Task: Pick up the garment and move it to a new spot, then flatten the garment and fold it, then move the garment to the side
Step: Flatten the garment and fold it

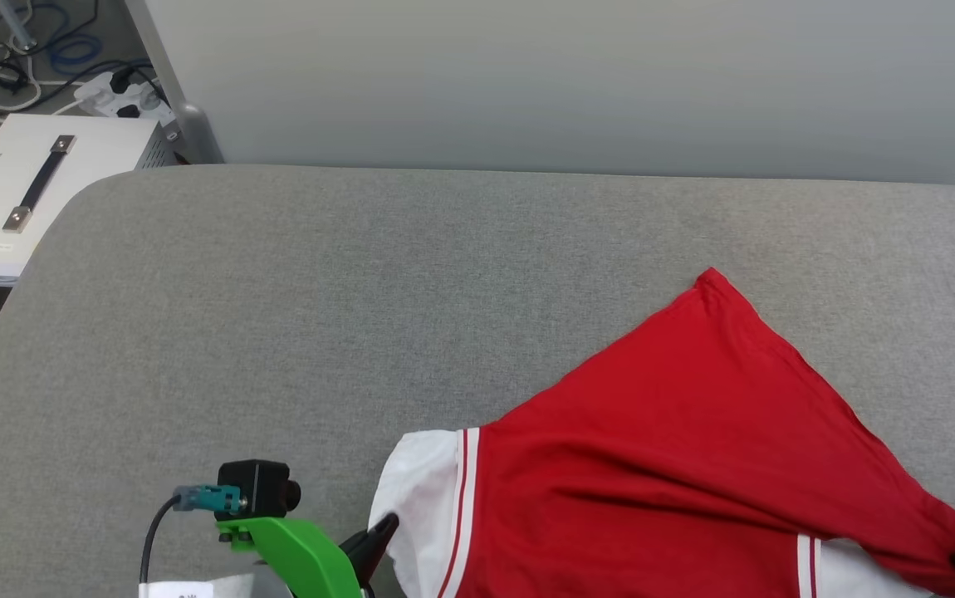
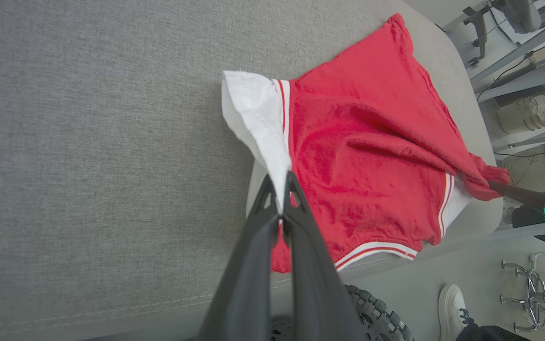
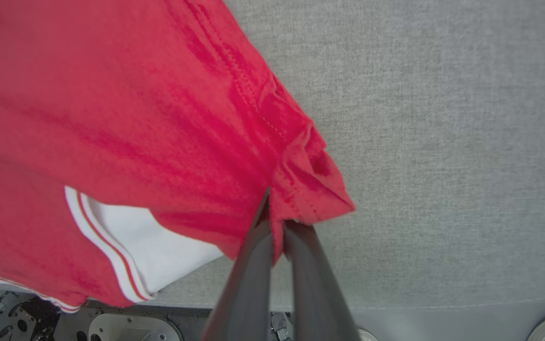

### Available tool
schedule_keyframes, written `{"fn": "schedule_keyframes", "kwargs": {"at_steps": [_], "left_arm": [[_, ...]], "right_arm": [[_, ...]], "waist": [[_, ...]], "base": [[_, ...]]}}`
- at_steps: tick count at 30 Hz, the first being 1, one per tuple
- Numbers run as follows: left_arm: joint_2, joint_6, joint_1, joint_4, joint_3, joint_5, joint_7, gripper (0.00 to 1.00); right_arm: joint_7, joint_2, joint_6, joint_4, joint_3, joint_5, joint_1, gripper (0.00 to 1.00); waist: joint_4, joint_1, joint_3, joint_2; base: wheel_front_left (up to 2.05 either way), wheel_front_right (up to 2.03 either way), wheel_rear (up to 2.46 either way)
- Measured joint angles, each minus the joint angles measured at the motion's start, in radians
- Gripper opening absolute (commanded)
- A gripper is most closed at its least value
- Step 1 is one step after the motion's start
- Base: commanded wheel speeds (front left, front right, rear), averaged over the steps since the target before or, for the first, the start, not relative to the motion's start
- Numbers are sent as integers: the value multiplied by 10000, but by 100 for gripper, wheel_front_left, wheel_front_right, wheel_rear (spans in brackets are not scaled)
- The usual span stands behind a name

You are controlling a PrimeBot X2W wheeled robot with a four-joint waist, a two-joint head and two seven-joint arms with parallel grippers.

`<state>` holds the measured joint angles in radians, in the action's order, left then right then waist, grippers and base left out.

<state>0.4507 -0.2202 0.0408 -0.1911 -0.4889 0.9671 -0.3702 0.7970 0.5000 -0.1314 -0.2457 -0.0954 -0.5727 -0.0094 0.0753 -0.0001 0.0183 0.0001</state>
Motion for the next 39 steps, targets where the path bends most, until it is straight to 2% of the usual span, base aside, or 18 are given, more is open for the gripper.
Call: {"fn": "schedule_keyframes", "kwargs": {"at_steps": [6, 10, 11, 12, 24, 33, 39], "left_arm": [[-437, 44, -31, 316, -86, -8, 316, 0], [-502, 61, -96, 443, -104, -10, 412, 0], [-502, 63, -111, 453, -104, -12, 428, 0], [-500, 67, -125, 453, -102, -13, 428, 0], [-397, 86, -339, -136, -81, -123, 349, 0], [-247, 42, -764, -761, -194, -453, 157, 0], [-305, 63, -1163, -890, -272, -546, 115, 0]], "right_arm": [[173, -585, 0, 543, -458, 316, 805, 0], [293, -736, 0, 769, -608, 468, 912, 0], [303, -746, 0, 834, -627, 506, 912, 38], [305, -744, 0, 924, -637, 514, 911, 100], [1051, -159, 0, 2533, -374, 192, 335, 100], [2462, 282, 0, 3547, 226, 69, -1784, 100], [3081, 399, 0, 3108, 903, 466, -3576, 100]], "waist": [[-188, 0, -149, 0], [-188, 0, -140, 0], [-185, 0, -136, 0], [-180, 0, -133, 0], [91, 0, 188, 0], [561, 0, 974, 0], [1009, 0, 1662, 0]], "base": [[0, 0, 0], [0, 0, 0], [0, 0, 0], [0, 0, 0], [0, 0, 0], [0, 0, 0], [0, 0, 0]]}}
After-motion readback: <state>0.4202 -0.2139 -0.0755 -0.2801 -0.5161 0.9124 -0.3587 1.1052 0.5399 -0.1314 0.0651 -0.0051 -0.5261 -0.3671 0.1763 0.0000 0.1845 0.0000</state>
